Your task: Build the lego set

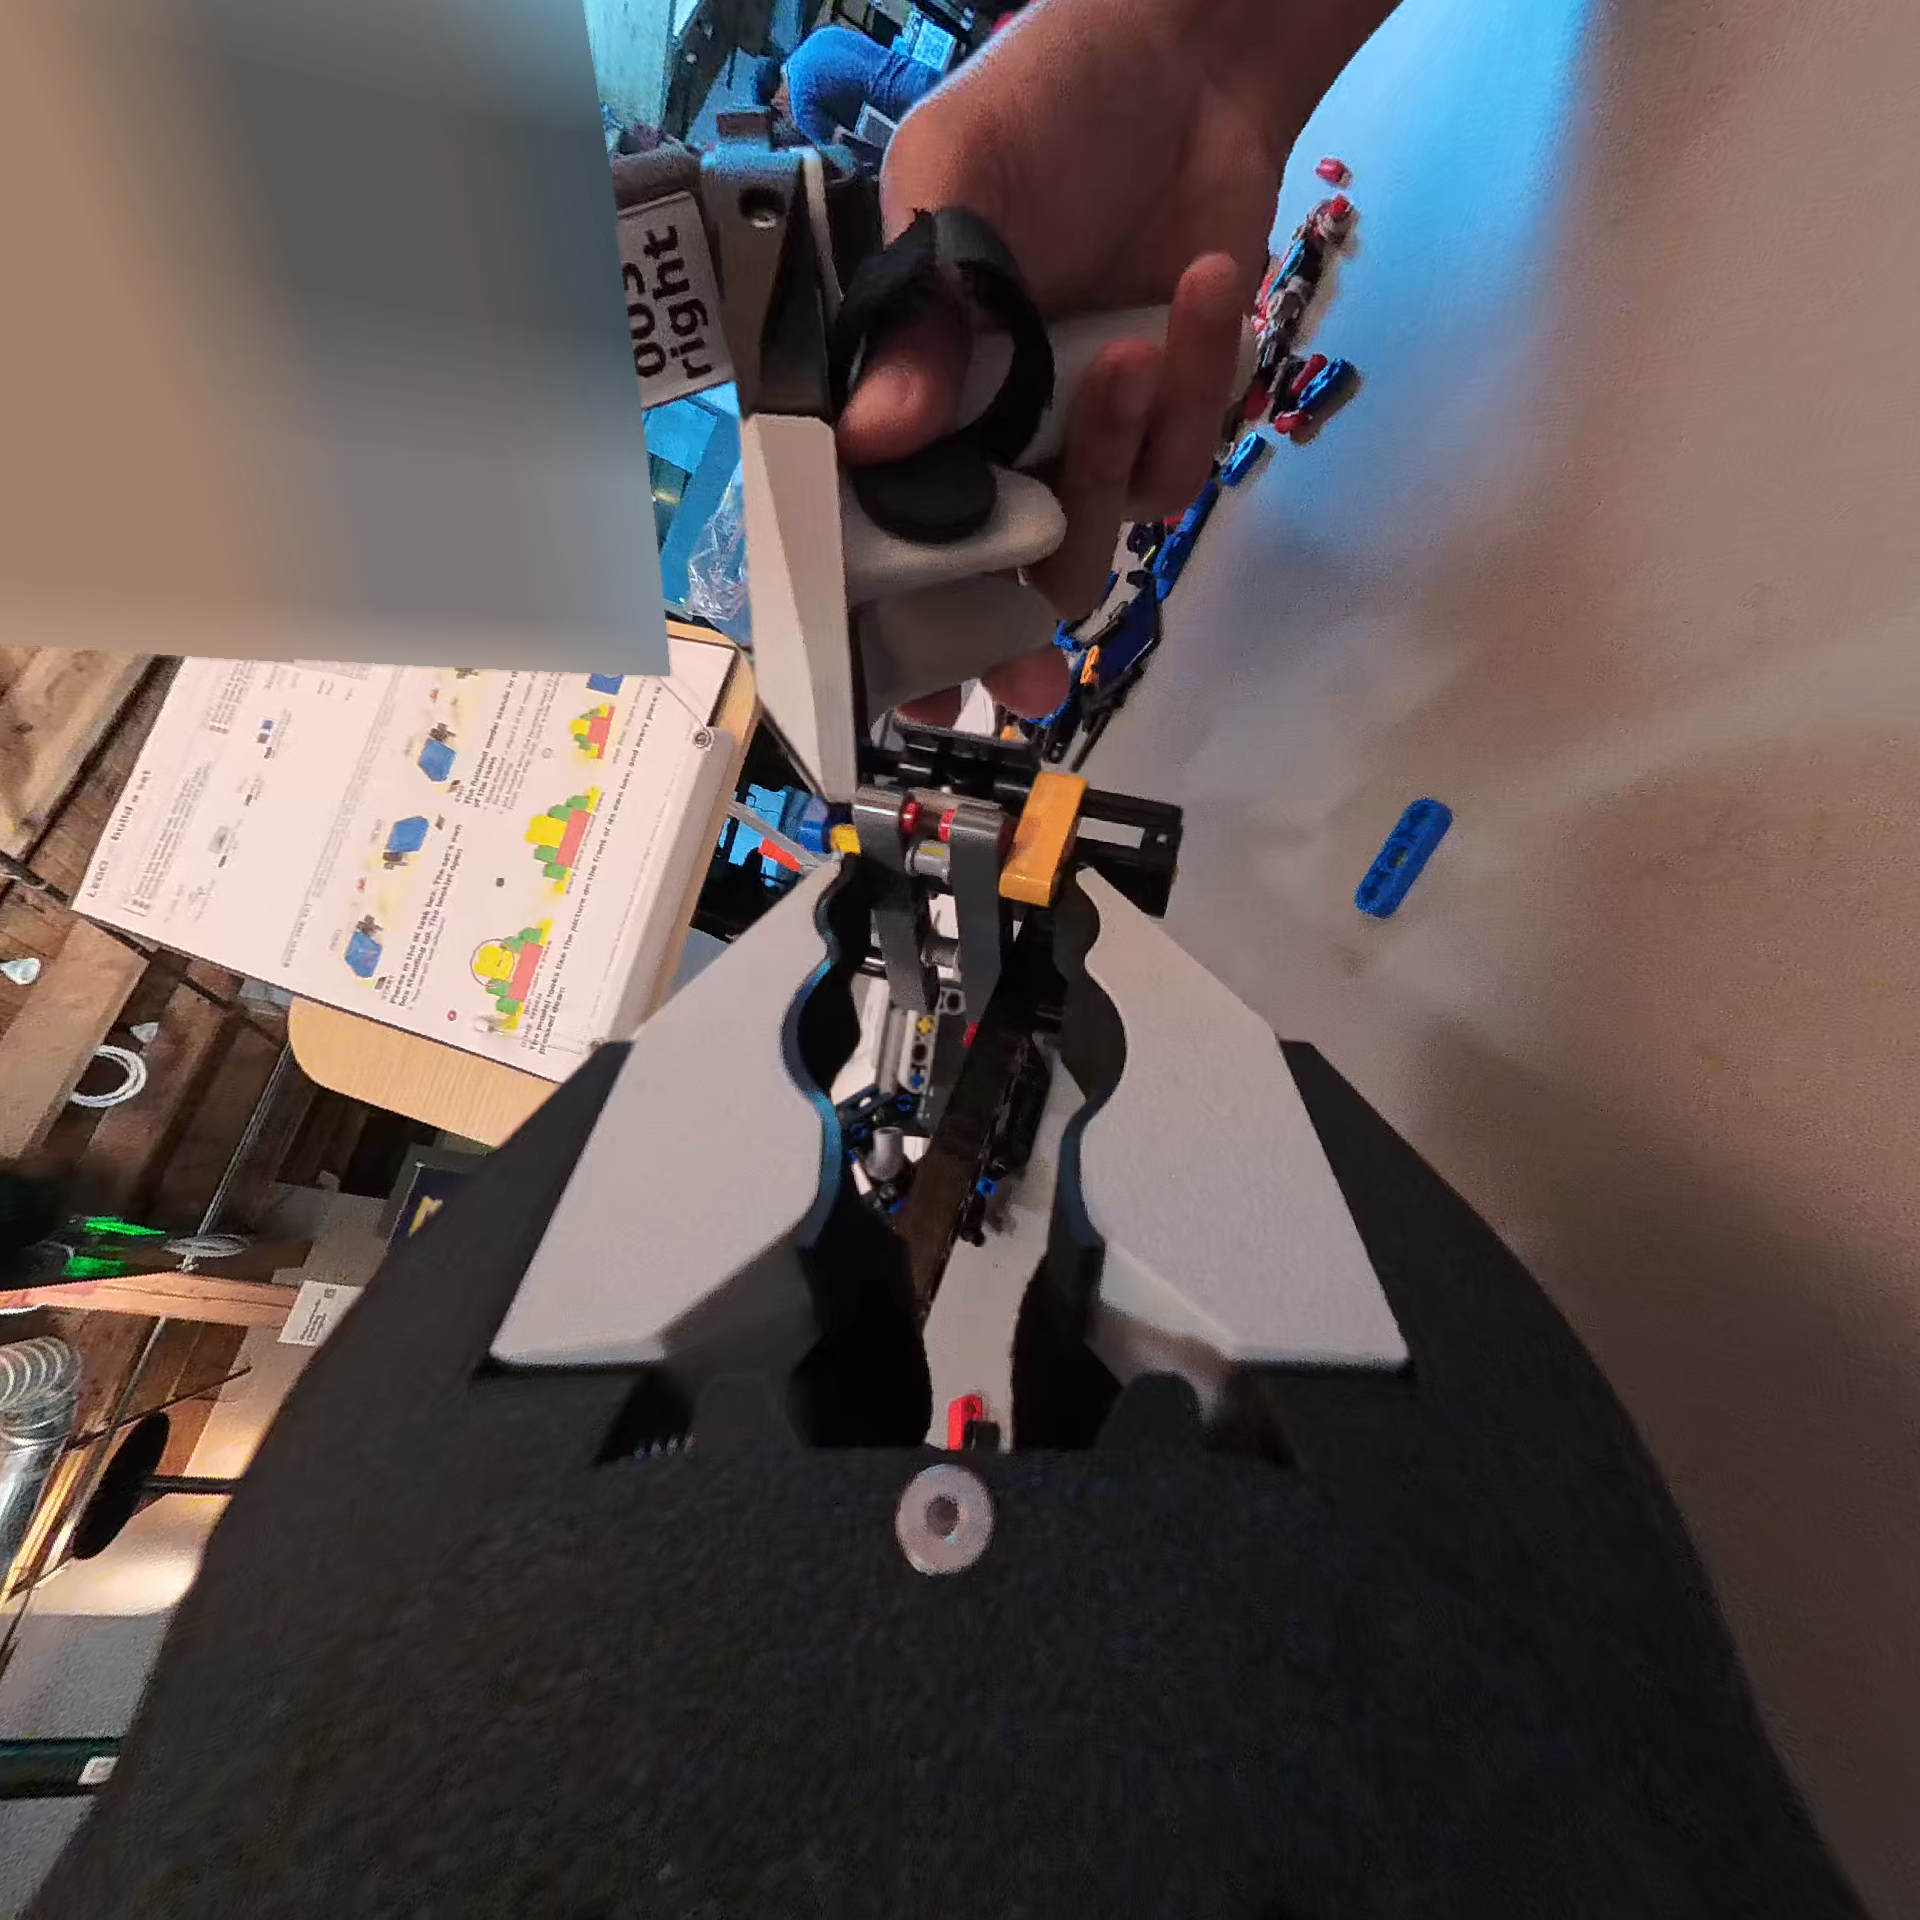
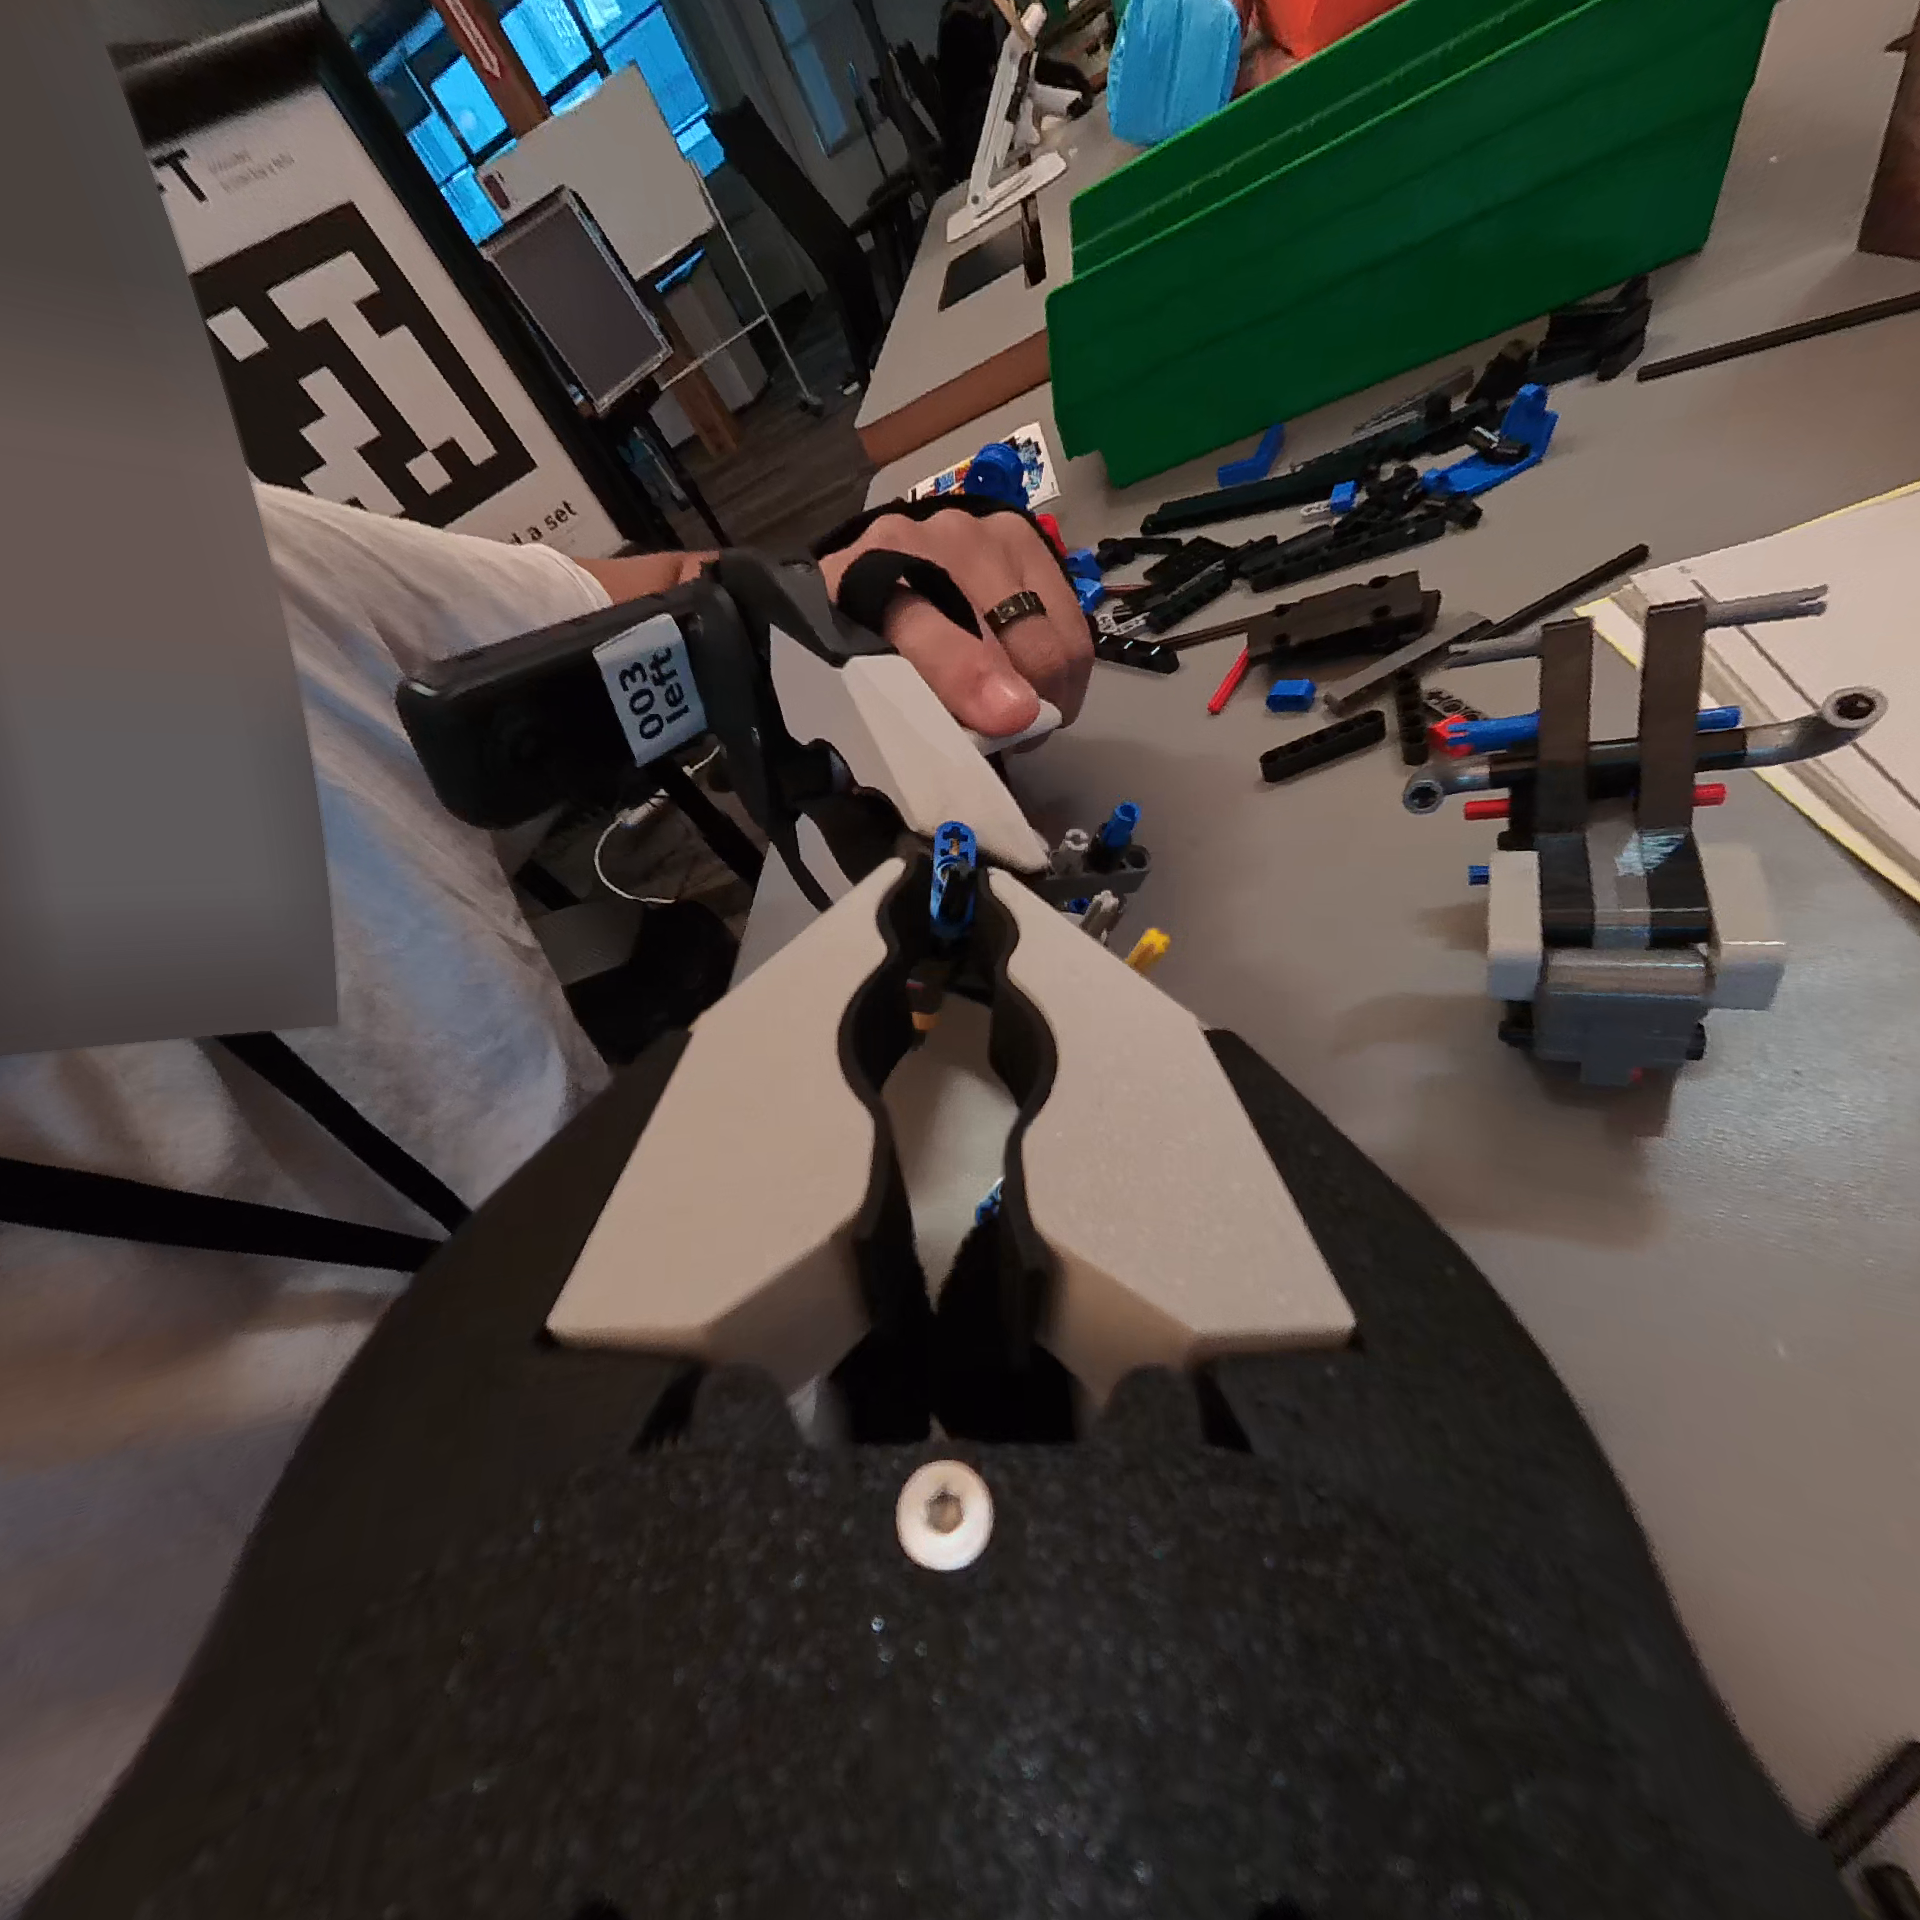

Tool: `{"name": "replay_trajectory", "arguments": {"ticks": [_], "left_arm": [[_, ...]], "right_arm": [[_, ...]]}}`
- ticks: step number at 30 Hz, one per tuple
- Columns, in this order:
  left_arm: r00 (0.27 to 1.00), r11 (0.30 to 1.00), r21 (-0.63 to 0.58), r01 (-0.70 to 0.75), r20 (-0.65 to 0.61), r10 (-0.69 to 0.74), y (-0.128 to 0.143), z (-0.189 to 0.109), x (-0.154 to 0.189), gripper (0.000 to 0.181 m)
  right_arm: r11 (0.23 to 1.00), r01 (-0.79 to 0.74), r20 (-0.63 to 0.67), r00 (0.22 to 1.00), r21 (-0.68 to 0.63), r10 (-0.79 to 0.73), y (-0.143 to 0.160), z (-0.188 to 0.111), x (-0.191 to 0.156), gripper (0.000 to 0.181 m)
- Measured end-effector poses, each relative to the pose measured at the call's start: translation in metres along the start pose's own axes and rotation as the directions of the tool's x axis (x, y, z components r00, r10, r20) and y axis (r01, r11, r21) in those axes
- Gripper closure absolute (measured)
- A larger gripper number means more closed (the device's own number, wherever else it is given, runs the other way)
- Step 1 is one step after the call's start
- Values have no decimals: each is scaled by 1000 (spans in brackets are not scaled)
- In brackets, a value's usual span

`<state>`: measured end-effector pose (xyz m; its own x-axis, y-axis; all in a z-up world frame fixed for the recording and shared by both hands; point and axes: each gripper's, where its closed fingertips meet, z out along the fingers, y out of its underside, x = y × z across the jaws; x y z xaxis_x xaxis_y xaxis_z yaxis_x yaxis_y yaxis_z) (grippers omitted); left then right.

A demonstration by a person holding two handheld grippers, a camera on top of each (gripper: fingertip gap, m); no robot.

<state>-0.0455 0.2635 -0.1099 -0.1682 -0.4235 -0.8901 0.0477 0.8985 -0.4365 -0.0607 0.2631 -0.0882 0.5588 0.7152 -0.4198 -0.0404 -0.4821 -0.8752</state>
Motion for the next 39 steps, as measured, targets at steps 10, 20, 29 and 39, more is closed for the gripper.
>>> {"name": "replay_trajectory", "arguments": {"ticks": [10, 20, 29, 39], "left_arm": [[999, 999, -49, -6, -35, 4, 9, 3, 6, 148], [987, 984, -64, -163, -11, 163, 14, 5, 14, 149], [993, 992, -47, -115, 3, 115, 15, 10, 24, 148], [981, 981, -48, -189, 31, 191, 13, 11, 27, 148]], "right_arm": [[1000, 22, -25, 999, -16, -22, 0, 0, 2, 159], [994, 74, -63, 995, -74, -79, 11, 2, 10, 174], [984, 95, -77, 991, -153, -108, 25, 1, 14, 175], [953, 205, -92, 969, -223, -230, 33, -2, 11, 175]]}}
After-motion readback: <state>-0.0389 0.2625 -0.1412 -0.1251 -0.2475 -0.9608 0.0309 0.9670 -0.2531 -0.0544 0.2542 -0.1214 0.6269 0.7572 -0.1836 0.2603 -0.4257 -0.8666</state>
